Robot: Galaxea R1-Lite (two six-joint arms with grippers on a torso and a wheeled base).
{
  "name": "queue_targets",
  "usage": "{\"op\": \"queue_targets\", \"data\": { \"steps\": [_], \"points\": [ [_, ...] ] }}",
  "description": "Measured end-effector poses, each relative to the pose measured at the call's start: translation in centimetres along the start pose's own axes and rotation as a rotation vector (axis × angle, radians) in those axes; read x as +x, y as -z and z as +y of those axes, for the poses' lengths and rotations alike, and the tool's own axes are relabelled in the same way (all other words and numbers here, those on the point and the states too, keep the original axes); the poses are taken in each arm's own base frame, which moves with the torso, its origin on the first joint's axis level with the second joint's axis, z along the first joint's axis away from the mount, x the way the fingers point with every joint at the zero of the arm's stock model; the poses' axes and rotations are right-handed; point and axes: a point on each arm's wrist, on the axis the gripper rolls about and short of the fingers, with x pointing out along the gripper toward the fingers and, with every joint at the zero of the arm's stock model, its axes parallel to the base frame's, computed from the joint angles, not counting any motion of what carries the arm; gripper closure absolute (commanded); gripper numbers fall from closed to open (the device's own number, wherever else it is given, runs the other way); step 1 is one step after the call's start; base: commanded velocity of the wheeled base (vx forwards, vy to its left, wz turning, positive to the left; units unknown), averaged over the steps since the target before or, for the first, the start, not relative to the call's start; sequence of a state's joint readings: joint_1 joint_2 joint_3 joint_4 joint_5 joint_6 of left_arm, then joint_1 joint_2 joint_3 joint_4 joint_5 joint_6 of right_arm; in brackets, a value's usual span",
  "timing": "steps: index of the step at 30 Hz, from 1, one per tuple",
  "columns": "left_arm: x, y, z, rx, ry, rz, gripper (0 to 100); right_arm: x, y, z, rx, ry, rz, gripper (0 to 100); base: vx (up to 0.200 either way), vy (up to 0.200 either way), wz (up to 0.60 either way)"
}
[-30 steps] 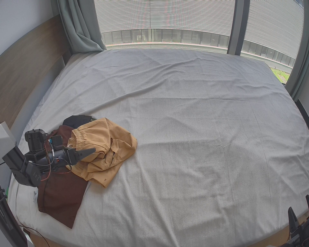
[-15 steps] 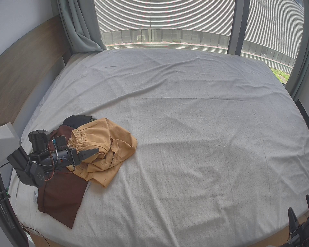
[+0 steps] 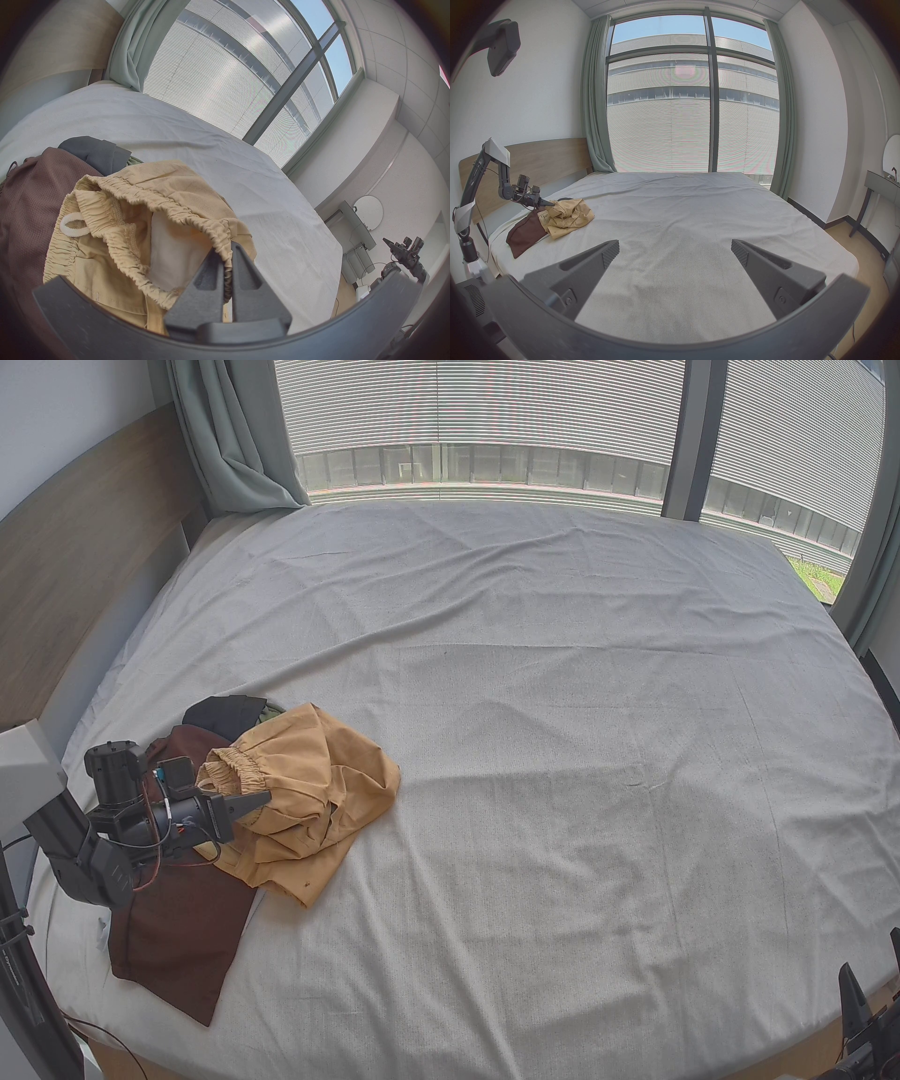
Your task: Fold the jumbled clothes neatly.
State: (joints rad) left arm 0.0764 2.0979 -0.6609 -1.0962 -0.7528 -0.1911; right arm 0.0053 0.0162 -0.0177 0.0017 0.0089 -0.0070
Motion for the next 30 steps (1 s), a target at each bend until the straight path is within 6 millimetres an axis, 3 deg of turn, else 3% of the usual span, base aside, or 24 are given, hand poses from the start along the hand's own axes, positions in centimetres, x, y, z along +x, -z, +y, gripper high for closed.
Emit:
{"op": "queue_targets", "data": {
  "steps": [6,16,30],
  "points": [
    [-0.4,-0.2,-0.4,-0.036,0.007,-0.020,100,0.0,0.0,0.0,0.000,0.000,0.000,0,0.000,0.000,0.00],
    [-1.5,-1.4,-2.8,-0.093,0.022,-0.081,100,0.0,0.0,0.0,0.000,0.000,0.000,0,0.000,0.000,0.00],
    [-1.9,-2.8,-5.3,-0.141,-0.067,-0.183,100,0.0,0.0,0.0,0.000,0.000,0.000,0,0.000,0.000,0.00]
  ]
}}
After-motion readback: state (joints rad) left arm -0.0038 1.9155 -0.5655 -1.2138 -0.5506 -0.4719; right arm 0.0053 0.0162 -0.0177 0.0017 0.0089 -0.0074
